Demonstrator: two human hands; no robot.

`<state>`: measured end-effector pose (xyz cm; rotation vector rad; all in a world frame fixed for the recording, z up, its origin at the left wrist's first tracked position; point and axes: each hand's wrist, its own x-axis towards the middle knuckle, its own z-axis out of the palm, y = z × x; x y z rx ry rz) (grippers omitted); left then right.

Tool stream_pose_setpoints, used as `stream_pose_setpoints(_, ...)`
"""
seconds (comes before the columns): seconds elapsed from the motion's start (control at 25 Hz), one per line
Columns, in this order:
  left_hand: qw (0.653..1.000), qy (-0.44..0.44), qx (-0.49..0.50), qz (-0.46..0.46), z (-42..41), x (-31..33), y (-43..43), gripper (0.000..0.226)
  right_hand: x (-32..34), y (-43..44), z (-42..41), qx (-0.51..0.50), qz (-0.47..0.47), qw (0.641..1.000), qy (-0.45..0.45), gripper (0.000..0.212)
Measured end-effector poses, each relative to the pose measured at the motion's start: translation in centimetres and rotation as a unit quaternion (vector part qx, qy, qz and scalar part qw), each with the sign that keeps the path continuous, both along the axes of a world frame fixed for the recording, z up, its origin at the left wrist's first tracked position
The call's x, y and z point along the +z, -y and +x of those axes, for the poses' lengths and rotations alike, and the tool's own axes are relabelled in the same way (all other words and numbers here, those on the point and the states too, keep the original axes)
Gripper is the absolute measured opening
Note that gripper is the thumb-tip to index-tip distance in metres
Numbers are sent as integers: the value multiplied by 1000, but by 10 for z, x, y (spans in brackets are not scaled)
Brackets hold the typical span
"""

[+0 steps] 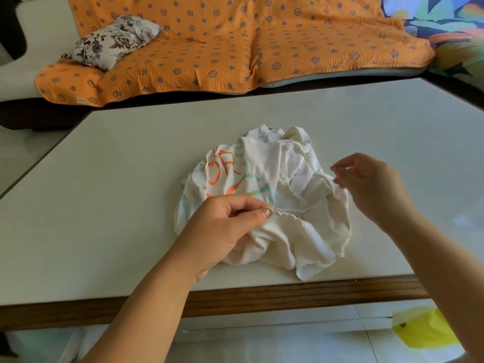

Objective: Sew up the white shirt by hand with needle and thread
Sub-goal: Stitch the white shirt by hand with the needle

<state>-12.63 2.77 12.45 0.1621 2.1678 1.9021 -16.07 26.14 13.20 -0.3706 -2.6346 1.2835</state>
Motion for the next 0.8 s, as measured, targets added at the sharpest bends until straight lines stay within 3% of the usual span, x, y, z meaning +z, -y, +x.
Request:
stream_pose_setpoints(0.2, 995, -71, 16, -66, 2, 1, -2, 8, 25, 47, 54, 170, -132, 976, 30, 14)
stream_pose_setpoints(0.4, 989, -116, 16, -92, 0, 0, 0, 15, 18, 51, 56, 179, -191, 965, 37, 11)
stream_pose_setpoints(0.8, 978, -170, 29, -119, -2, 0, 4, 17, 23, 47, 57, 203, -144, 966, 64, 18)
